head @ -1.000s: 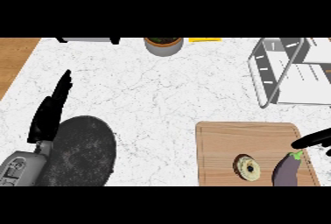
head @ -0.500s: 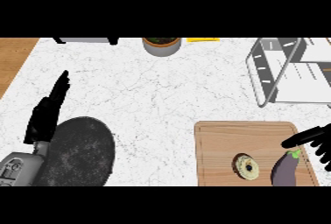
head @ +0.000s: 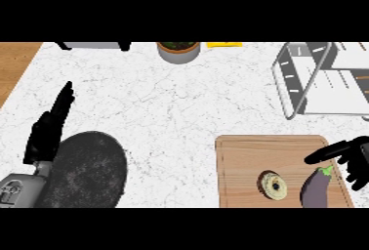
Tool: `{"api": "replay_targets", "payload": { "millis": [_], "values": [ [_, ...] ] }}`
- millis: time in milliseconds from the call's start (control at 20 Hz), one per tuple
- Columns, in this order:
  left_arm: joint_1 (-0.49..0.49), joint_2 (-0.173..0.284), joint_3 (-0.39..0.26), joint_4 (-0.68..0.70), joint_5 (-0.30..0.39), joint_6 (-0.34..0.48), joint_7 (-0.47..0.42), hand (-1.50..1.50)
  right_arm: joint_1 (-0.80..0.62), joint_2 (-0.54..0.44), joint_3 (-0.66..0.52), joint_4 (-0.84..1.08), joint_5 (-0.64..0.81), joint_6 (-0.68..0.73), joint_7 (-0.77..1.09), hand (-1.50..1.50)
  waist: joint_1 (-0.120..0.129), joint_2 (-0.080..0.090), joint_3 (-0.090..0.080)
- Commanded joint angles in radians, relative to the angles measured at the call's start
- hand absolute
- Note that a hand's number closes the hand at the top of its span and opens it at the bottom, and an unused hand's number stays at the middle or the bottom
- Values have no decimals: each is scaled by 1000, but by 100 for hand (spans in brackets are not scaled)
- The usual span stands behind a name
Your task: Pick the eggplant from the cutting board and place it in the tiered basket
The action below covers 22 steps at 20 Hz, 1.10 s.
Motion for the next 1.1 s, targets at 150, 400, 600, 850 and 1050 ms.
{"api": "replay_targets", "payload": {
  "millis": [150, 400, 600, 850, 1050],
  "values": [
    [9, -19, -4, -25, -12, 7, 21, 0, 13, 85, 32, 20, -32, -115, 185, -150, -3, 4, 7],
    [13, 17, 18, -48, -3, -24, 27, 0, 30, 112, 46, 36, -67, -120, 153, -150, 3, 5, 8],
    [-31, 18, 26, -12, -9, -29, 51, 0, 14, 119, 45, 29, -103, -127, 155, -150, -6, 7, 7],
    [-4, -23, 9, 4, -31, -1, 1, 0, 45, 117, 76, -39, -110, 39, 36, 150, -10, 9, 7],
    [40, -10, 19, -40, -21, -13, 4, 0, 50, 115, 103, -65, -95, -30, 29, 150, -2, 3, 7]
  ]
}}
